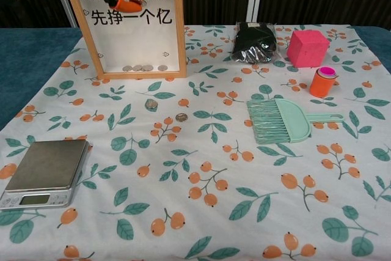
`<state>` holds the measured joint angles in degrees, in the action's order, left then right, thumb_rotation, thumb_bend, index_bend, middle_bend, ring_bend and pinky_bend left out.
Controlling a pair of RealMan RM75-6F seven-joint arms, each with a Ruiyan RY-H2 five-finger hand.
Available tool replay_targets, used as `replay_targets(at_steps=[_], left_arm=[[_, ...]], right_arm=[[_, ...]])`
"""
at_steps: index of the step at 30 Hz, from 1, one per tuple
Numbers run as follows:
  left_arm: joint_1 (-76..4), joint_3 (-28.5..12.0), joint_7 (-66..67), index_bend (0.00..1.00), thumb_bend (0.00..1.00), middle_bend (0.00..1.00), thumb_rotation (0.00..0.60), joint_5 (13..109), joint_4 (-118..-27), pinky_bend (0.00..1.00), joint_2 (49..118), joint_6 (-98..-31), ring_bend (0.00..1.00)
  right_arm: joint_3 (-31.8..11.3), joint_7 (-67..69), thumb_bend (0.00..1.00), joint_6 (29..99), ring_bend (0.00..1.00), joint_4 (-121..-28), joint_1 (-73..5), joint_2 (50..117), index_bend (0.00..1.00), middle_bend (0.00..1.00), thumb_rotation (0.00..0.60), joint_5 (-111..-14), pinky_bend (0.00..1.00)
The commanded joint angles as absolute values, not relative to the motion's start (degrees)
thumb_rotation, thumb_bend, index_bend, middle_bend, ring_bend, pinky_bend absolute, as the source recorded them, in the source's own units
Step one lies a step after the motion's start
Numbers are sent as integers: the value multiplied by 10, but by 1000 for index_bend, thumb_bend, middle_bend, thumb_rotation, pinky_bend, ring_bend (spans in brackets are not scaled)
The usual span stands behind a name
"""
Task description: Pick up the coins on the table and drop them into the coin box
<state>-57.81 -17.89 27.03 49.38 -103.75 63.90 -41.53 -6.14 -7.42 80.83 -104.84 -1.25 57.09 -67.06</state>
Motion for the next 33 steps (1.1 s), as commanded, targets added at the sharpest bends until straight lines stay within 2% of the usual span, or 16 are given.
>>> replay_targets(at_steps=[1, 5, 11, 16, 19, 24, 33], left_arm=[[-644, -217, 223, 619, 642, 44, 600, 359, -1038, 0, 555, -316, 0], [-704, -197, 217, 621, 653, 39, 600, 275, -1002, 0, 510, -252, 0], [-772, -157, 203, 626, 689, 37, 600, 205, -949, 0, 483, -196, 0], [-838, -97, 179, 628, 744, 33, 600, 155, -879, 0, 472, -120, 0], [-873, -54, 160, 640, 774, 29, 600, 144, -833, 0, 480, -84, 0], [-911, -7, 100, 648, 800, 27, 600, 131, -757, 0, 508, -11, 0], [-976, 85, 5, 659, 820, 30, 600, 191, -636, 0, 560, 96, 0]], right_arm=[[-63, -73, 394, 808, 16, -1049, -13, 572, 161, 58, 600, -667, 0], [-66, -73, 394, 807, 16, -1049, -14, 575, 161, 58, 600, -659, 0], [-74, -74, 394, 811, 16, -1048, -14, 580, 161, 59, 600, -644, 0], [-80, -77, 394, 816, 16, -1047, -13, 583, 161, 59, 600, -629, 0], [-81, -82, 394, 817, 16, -1047, -12, 583, 161, 58, 600, -622, 0], [-84, -84, 394, 817, 16, -1050, -12, 584, 161, 58, 600, -613, 0], [-82, -88, 395, 821, 16, -1053, -10, 583, 161, 59, 600, -618, 0]])
